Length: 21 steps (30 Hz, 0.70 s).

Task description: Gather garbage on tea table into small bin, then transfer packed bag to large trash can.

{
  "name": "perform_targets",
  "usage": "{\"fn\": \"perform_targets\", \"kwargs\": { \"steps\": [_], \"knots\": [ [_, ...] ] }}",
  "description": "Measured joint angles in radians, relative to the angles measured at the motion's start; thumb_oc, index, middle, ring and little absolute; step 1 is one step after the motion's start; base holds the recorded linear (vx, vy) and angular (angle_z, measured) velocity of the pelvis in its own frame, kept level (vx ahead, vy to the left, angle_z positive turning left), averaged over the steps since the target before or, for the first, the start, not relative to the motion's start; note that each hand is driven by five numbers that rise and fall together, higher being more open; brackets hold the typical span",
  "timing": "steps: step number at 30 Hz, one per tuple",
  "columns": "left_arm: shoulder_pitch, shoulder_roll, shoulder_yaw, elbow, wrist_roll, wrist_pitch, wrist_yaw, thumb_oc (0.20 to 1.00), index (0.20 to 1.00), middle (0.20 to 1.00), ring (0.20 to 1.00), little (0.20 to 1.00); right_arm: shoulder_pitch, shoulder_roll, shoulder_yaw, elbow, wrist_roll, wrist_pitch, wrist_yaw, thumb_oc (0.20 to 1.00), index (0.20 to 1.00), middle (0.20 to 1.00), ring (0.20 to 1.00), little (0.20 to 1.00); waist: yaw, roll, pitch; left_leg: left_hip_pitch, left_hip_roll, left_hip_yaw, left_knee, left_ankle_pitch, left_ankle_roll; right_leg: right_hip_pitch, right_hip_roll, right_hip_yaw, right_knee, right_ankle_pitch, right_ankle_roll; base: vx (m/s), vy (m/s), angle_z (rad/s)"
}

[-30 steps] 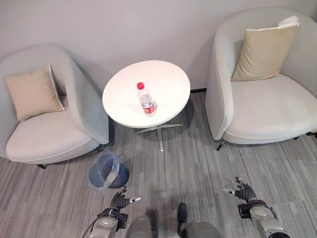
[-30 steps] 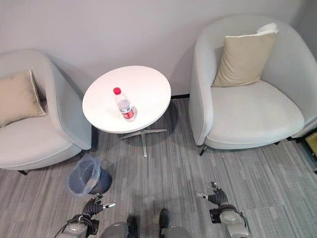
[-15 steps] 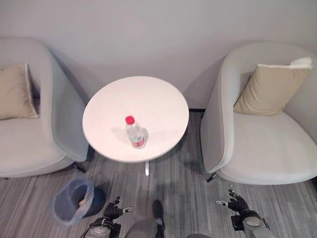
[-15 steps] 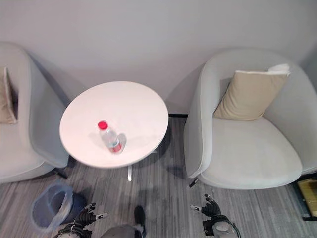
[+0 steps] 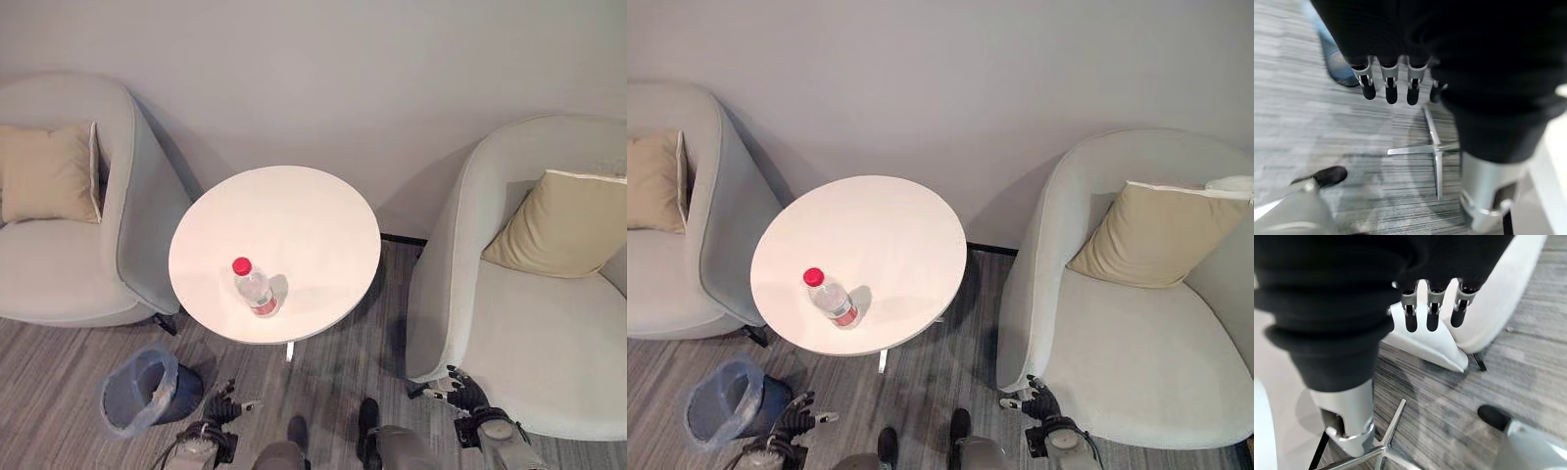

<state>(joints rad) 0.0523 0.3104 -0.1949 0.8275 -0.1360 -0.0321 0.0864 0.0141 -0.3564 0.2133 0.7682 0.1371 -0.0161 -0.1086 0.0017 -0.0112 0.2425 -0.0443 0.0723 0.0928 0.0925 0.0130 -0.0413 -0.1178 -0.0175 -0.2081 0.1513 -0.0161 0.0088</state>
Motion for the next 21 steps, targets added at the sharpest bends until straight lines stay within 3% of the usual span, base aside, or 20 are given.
{"fn": "perform_targets", "kwargs": {
  "steps": [2,4,6,8,11,13,14,15,16,18,19,21],
  "knots": [
    [-0.016,-0.002,0.0,0.001,0.0,0.0,-0.008,1.0,1.0,1.0,1.0,1.0,-0.003,-0.009,-0.005,0.0,0.0,0.0,0.0,1.0,1.0,1.0,1.0,1.0,-0.001,-0.011,0.014,-0.032,0.005,0.042,0.055,0.023,-0.03,0.022,-0.01,-0.023,-0.007,-0.016,-0.034,0.01,0.014,0.75],
    [-0.019,-0.002,0.0,0.001,0.0,0.0,-0.009,1.0,1.0,1.0,1.0,1.0,-0.002,-0.009,-0.01,0.0,0.0,0.0,-0.001,1.0,1.0,1.0,1.0,1.0,-0.001,-0.027,0.024,-0.042,0.006,0.101,0.082,0.021,-0.033,0.038,-0.027,-0.039,-0.026,-0.007,-0.066,0.04,0.08,0.33],
    [-0.021,-0.002,0.0,0.001,0.005,0.002,-0.009,1.0,1.0,1.0,1.0,1.0,-0.008,-0.01,-0.019,-0.026,-0.001,0.001,0.0,1.0,1.0,1.0,1.0,1.0,-0.001,-0.028,0.029,-0.06,0.028,0.146,0.095,0.003,-0.012,0.046,-0.045,-0.05,-0.041,-0.007,-0.067,0.1,0.159,0.14],
    [-0.027,-0.002,0.001,0.007,0.008,0.002,-0.009,1.0,1.0,1.0,1.0,1.0,-0.008,-0.011,-0.021,-0.041,-0.001,0.0,0.0,1.0,1.0,1.0,1.0,1.0,-0.004,-0.029,0.03,-0.059,0.062,0.145,0.081,0.002,-0.011,0.058,-0.054,-0.051,-0.067,-0.006,-0.068,0.1,0.14,0.17],
    [-0.047,-0.004,-0.002,0.012,0.008,0.002,-0.009,1.0,1.0,1.0,1.0,1.0,0.002,-0.018,-0.027,-0.041,-0.018,0.003,0.0,1.0,1.0,1.0,1.0,1.0,-0.026,-0.03,0.035,-0.035,0.131,0.155,0.003,0.02,-0.036,0.088,-0.077,-0.069,-0.09,-0.004,-0.058,0.15,0.246,0.31],
    [-0.056,-0.004,-0.011,0.007,0.009,0.003,-0.008,1.0,1.0,1.0,1.0,1.0,0.008,-0.023,-0.042,-0.043,-0.02,0.002,0.0,1.0,1.0,1.0,1.0,1.0,-0.025,-0.014,0.033,-0.023,0.157,0.158,-0.014,0.021,-0.037,0.099,-0.088,-0.067,-0.088,0.004,-0.026,0.17,0.302,0.09],
    [-0.056,-0.007,-0.011,0.007,0.009,0.003,-0.009,1.0,1.0,1.0,1.0,1.0,0.008,-0.026,-0.043,-0.044,-0.02,0.004,-0.001,1.0,1.0,1.0,1.0,1.0,-0.025,-0.006,0.028,-0.018,0.154,0.159,-0.024,0.023,-0.04,0.102,-0.095,-0.07,-0.087,0.003,-0.01,0.17,0.331,-0.03],
    [-0.048,-0.026,-0.01,0.007,0.01,0.003,-0.008,1.0,1.0,1.0,1.0,1.0,0.021,-0.053,-0.049,-0.067,-0.021,0.001,0.001,1.0,1.0,1.0,1.0,1.0,-0.028,0.041,0.01,0.013,0.152,0.135,-0.072,0.041,-0.035,0.108,-0.092,-0.063,-0.087,0.025,0.04,0.15,0.354,-0.1],
    [-0.05,-0.024,-0.007,0.015,0.011,0.005,-0.008,1.0,1.0,1.0,1.0,1.0,0.015,-0.039,-0.054,-0.056,-0.022,0.004,-0.001,1.0,1.0,1.0,1.0,1.0,-0.024,0.029,0.013,0.017,0.132,0.139,-0.072,0.051,-0.046,0.116,-0.118,-0.051,-0.088,0.025,0.06,0.17,0.445,-0.12],
    [-0.052,-0.019,-0.006,0.015,0.036,0.008,-0.008,1.0,1.0,1.0,1.0,1.0,0.01,-0.023,-0.045,-0.068,-0.039,0.005,0.0,1.0,1.0,1.0,1.0,1.0,-0.024,0.004,-0.005,0.041,0.054,0.146,-0.095,0.045,-0.017,0.112,-0.178,-0.022,-0.076,0.04,0.086,0.03,0.24,0.0],
    [-0.06,-0.017,-0.007,0.013,0.039,0.01,-0.007,1.0,1.0,1.0,1.0,1.0,0.004,-0.019,-0.03,-0.087,-0.044,0.004,0.0,1.0,1.0,1.0,1.0,1.0,-0.026,0.001,-0.009,0.049,0.002,0.166,-0.101,0.045,0.007,0.085,-0.232,-0.005,-0.023,0.053,0.101,0.02,0.253,-0.08],
    [-0.062,0.003,0.001,-0.001,0.039,0.008,-0.001,1.0,1.0,1.0,1.0,1.0,-0.01,-0.004,-0.025,-0.13,-0.059,0.004,0.0,1.0,1.0,1.0,1.0,1.0,-0.02,0.002,-0.008,0.046,-0.029,0.18,-0.097,0.032,0.029,0.025,-0.274,0.021,0.068,0.048,0.106,0.03,0.222,-0.12]
  ]
}}
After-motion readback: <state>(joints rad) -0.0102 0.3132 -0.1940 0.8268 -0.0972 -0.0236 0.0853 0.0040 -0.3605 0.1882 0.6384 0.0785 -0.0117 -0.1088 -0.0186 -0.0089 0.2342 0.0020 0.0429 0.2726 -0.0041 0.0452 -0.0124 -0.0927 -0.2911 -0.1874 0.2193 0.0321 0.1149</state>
